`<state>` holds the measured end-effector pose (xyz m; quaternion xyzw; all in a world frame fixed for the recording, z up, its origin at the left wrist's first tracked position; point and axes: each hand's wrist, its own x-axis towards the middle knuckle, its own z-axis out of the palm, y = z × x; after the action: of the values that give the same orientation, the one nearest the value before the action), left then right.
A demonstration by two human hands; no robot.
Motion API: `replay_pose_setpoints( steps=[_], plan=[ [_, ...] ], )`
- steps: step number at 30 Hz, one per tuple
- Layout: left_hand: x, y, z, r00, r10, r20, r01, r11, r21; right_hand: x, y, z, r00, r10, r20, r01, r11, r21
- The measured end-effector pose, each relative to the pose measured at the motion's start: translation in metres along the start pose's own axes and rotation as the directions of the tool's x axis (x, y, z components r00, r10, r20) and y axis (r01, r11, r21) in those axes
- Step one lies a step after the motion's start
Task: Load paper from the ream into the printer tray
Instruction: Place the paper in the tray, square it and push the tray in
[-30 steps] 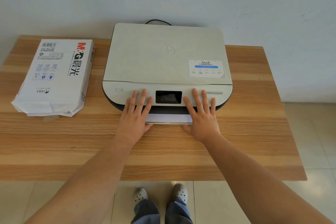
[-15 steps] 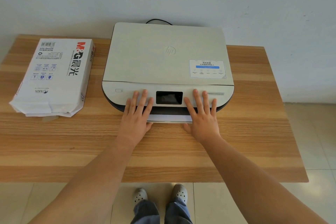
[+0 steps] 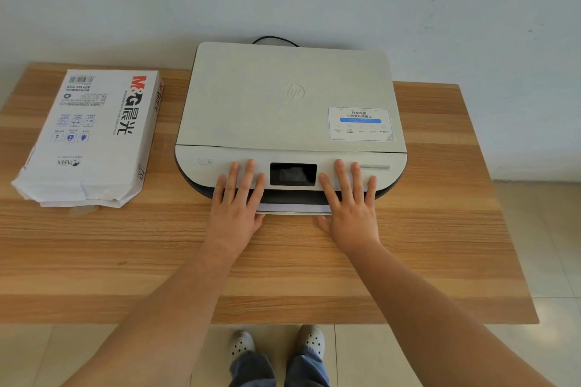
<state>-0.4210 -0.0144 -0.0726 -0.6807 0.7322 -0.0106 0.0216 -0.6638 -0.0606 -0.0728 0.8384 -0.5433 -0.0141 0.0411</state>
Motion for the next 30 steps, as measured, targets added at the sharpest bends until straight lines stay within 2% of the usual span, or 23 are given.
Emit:
replay_pose_setpoints(
  steps=[16,30],
  plan=[
    [0.005,0.001,-0.001,0.996,-0.007,-0.092,0.006,1.000,-0.011,0.004,-0.004,0.007,0.999,0.035,-0.022,-0.034,0.999,0.010],
    [0.006,0.000,0.001,0.996,-0.011,-0.092,0.011,1.000,0.000,0.005,-0.005,0.015,0.997,0.040,-0.069,-0.039,0.999,0.018]
  ],
)
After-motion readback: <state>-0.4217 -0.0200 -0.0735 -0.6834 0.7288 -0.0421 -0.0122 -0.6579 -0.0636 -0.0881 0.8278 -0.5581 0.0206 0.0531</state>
